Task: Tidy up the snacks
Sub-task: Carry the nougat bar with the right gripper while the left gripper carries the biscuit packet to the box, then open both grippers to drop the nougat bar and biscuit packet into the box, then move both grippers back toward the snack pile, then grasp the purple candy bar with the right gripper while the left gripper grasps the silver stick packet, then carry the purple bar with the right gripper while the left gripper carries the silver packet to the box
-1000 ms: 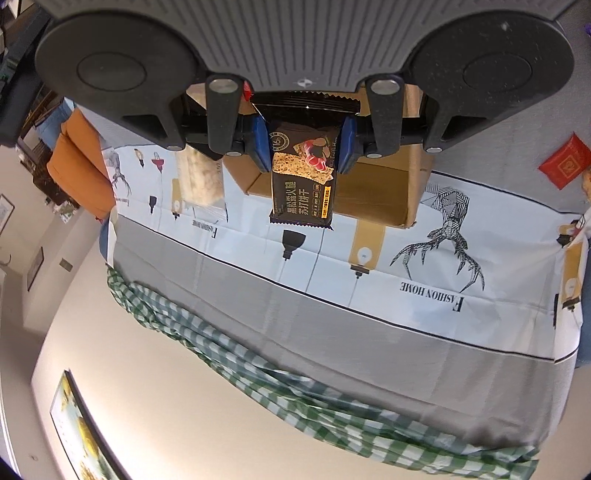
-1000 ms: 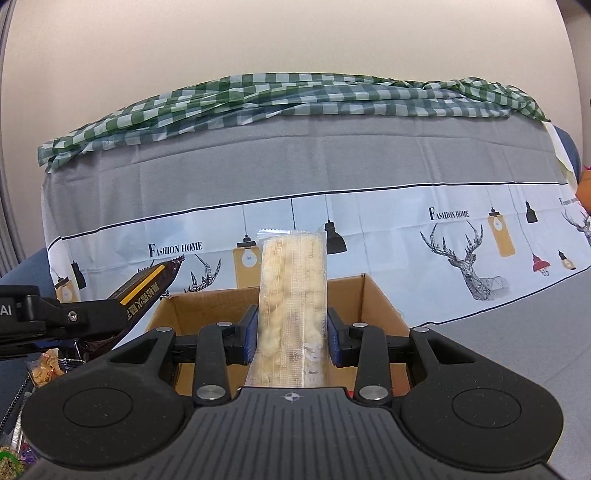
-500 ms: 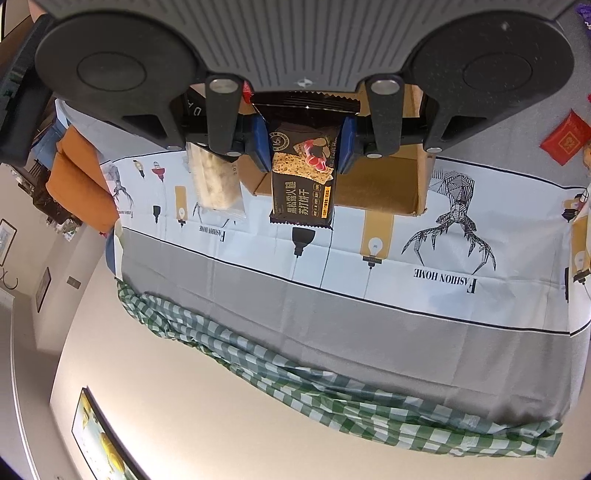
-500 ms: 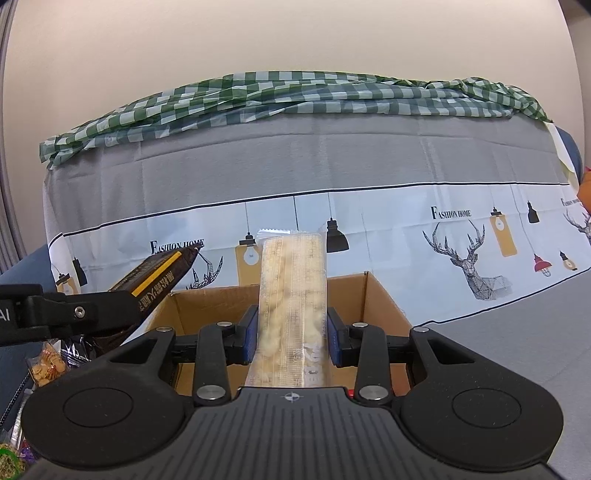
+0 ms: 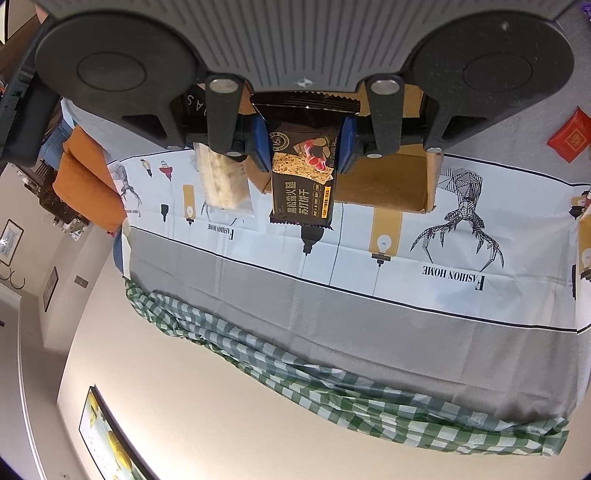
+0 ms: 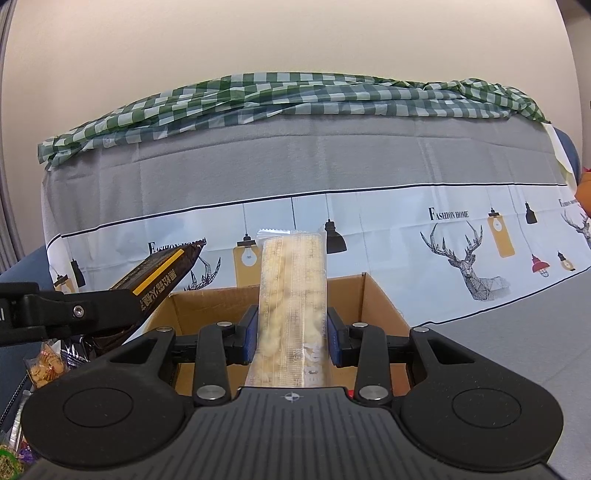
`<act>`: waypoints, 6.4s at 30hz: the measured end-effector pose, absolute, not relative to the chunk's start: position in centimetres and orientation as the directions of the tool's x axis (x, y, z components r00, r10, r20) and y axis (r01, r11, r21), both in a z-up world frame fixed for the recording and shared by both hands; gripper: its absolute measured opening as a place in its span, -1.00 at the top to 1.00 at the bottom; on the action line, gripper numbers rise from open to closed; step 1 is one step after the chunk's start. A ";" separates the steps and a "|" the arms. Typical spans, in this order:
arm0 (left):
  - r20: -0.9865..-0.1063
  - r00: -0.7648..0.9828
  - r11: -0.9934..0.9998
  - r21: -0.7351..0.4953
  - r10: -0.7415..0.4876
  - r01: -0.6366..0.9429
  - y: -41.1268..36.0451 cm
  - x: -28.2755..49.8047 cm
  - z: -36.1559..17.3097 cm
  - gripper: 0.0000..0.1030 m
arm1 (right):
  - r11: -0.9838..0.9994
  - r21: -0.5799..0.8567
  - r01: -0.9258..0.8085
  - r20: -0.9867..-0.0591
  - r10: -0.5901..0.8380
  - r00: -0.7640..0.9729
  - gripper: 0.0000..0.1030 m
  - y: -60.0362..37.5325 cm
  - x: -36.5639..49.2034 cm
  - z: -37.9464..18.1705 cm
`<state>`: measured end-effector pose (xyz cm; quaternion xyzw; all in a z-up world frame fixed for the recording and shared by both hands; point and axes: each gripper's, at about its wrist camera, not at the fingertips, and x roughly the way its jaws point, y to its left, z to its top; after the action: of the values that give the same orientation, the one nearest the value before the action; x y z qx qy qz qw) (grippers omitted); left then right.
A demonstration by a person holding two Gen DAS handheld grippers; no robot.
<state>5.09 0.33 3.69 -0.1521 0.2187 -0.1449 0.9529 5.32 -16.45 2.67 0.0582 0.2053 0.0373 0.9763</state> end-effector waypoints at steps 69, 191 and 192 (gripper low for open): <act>-0.664 0.743 0.810 -0.386 0.089 -0.442 26.3 1.2 0.3 0.40 | 0.770 0.264 -0.581 -0.579 0.609 0.543 0.42 9.6 2.8 -4.8; -0.892 0.442 0.967 -0.022 0.095 -0.252 19.5 7.8 -10.8 0.41 | 0.863 0.112 -0.493 -0.761 0.394 0.516 0.64 7.6 4.9 -10.2; -0.892 0.443 0.967 -0.026 0.093 -0.254 19.5 7.8 -10.7 0.43 | 0.863 0.115 -0.492 -0.760 0.395 0.516 0.64 7.6 4.9 -10.2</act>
<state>7.78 19.50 -10.68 -0.0779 0.5178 0.1025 0.8458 4.93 7.60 -10.22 -0.0575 0.4203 0.2552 0.8689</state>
